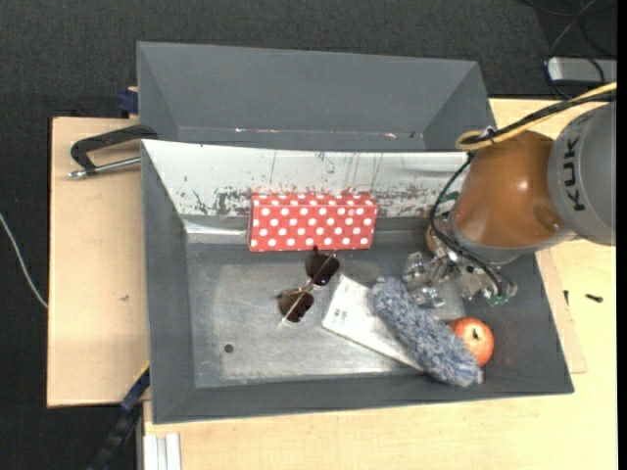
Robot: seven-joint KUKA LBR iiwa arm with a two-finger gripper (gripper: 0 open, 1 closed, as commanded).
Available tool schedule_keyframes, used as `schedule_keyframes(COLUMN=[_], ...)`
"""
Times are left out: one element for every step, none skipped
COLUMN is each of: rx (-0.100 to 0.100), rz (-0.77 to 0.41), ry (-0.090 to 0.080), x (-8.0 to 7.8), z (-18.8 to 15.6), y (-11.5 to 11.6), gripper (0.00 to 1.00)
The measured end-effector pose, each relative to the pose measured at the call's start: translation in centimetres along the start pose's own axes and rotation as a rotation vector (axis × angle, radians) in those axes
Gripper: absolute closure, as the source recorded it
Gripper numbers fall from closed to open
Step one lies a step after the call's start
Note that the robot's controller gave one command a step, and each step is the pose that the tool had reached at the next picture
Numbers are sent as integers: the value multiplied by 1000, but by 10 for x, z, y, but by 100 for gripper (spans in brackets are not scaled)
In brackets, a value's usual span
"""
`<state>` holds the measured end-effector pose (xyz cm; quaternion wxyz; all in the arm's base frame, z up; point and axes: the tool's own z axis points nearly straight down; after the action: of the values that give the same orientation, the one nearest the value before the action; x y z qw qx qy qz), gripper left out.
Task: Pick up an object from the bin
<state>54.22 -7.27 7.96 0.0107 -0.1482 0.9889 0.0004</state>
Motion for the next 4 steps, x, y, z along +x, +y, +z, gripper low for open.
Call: schedule_keyframes(rx=[0, 0, 1, 1], rz=[0, 0, 0, -1], ry=[0, 0, 0, 0], x=[0, 0, 0, 0], z=[0, 0, 0, 0], y=[0, 0, 0, 0], gripper=[100, 100, 100, 100])
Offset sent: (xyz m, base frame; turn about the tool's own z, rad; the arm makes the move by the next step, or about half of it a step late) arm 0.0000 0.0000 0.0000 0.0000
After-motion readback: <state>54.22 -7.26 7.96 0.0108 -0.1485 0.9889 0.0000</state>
